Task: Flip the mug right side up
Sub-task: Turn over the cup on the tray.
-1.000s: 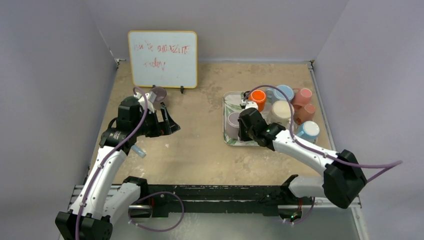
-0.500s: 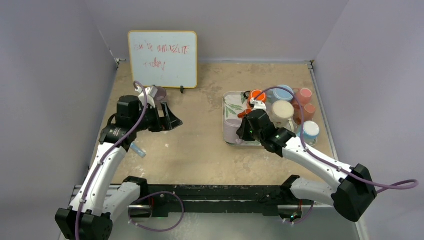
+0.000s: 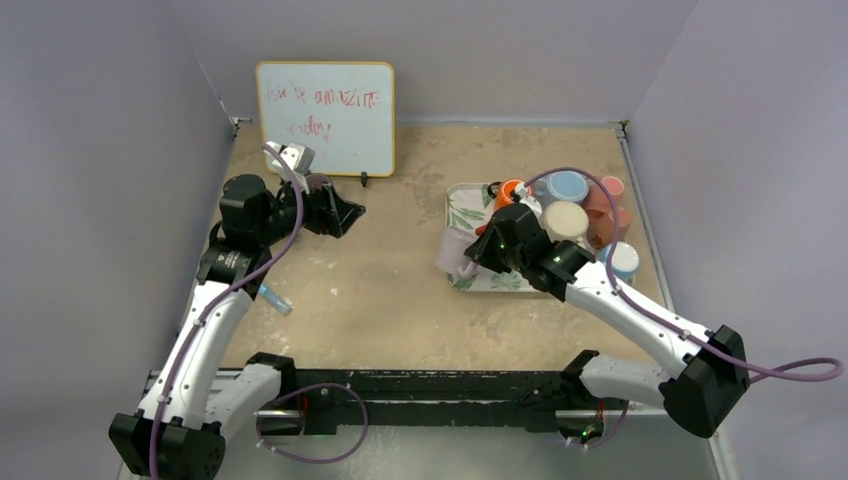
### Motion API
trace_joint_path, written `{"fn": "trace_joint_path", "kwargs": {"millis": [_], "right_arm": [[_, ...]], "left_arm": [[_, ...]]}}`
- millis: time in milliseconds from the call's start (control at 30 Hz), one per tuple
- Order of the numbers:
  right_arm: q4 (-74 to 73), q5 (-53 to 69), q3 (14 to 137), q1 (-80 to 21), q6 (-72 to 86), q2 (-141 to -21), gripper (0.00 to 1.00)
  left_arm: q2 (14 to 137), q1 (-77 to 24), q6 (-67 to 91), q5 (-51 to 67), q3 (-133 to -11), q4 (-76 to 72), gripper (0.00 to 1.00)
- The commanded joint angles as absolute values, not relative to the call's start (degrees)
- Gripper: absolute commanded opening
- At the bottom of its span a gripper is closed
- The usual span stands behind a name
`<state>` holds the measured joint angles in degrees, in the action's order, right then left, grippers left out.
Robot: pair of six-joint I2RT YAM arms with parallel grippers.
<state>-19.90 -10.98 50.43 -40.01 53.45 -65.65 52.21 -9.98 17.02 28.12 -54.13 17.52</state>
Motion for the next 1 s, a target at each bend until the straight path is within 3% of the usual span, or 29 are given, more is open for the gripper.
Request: {"fn": "trace_joint_path", "kwargs": {"millis": [0, 200, 500, 733, 967], "right_arm": [[-19.62, -14.51, 57.98, -39.86, 63.33, -64.42, 0.0], [-22.74, -14.96, 60.89, -39.77, 71.61, -64.61, 0.0], [-22.24, -14.12, 61.9, -38.51, 80.07, -64.94, 0.0], [-19.41, -12.77, 60.44, -38.08, 82.62, -62.53, 0.0], [-19.07, -11.65, 59.83, -37.71, 83.42, -60.27, 0.0]], "left_arm": [[54.12, -11.1, 8.1, 35.27, -56.0, 7.88, 0.77], [53.66, -17.55, -0.45, 36.83, -52.55, -5.43, 0.79], [57.86, -40.92, -22.12, 25.19, -46.85, -10.37, 0.8], [60.91, -47.36, -28.75, 20.09, -37.57, -25.56, 0.8], [67.39, -50.49, -32.6, 16.55, -37.16, -34.85, 0.78]]}}
